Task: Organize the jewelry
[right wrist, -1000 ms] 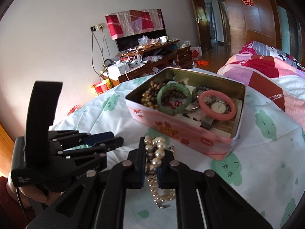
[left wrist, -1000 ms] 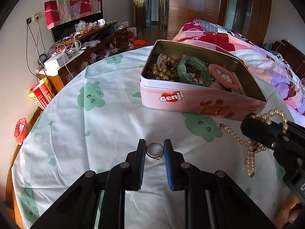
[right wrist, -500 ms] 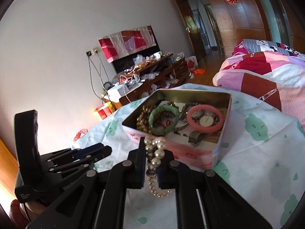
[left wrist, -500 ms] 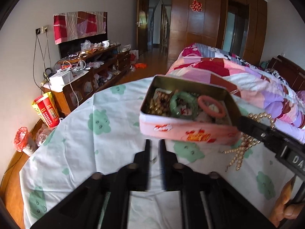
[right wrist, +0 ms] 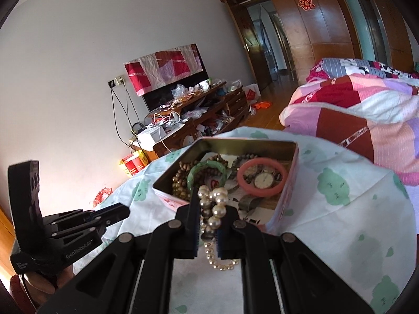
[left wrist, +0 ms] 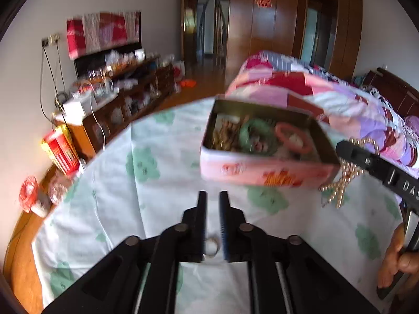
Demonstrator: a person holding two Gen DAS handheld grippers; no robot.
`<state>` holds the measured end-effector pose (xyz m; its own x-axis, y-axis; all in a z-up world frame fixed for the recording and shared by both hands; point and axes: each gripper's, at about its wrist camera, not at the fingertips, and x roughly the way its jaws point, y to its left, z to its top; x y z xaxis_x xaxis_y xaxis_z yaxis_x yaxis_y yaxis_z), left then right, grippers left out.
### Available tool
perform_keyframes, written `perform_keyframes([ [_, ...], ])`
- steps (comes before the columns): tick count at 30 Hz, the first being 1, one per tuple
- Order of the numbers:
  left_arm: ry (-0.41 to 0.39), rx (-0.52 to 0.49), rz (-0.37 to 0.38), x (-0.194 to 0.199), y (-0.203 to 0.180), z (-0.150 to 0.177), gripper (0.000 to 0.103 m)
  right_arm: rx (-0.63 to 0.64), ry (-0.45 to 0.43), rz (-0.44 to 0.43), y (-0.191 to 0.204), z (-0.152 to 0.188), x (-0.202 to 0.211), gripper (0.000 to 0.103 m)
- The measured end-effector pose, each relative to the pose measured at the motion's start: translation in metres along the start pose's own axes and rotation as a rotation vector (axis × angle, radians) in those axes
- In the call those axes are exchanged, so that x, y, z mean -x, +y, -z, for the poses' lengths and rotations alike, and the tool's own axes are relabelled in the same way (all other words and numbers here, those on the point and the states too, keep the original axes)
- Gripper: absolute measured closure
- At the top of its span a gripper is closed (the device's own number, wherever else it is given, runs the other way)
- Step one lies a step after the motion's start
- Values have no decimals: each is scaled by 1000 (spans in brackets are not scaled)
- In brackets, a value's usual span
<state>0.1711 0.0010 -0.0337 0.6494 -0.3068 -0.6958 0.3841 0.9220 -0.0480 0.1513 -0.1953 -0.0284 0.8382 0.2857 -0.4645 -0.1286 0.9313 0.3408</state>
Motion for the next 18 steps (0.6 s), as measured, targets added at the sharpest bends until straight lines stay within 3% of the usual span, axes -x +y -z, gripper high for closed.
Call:
perform_keyframes([
  [1,35,6,14,-6,2,3,74,-6,13,-3,-1,2,-4,91],
  [2,52,5,17,-9,2,5,58,-9,21,-5,-2,2,-5,92],
  [3,57,2,10,-10,1,8,48,-8,27,-9,-2,3,-6,92],
  [4,52,-1,-3,-11,0,10,47,-1,27,-10,-1,3,-6,91],
  [12,65,-2,8,-12,-4,15,47,9,28,-15,-1,4,-5,91],
  [16,108,-40,-41,-14,-11,23,48,2,23,-18,-3,3,-5,91],
  [18,132,-18,-50,-15,-9,26,69,-1,26,-17,-3,2,-4,91],
])
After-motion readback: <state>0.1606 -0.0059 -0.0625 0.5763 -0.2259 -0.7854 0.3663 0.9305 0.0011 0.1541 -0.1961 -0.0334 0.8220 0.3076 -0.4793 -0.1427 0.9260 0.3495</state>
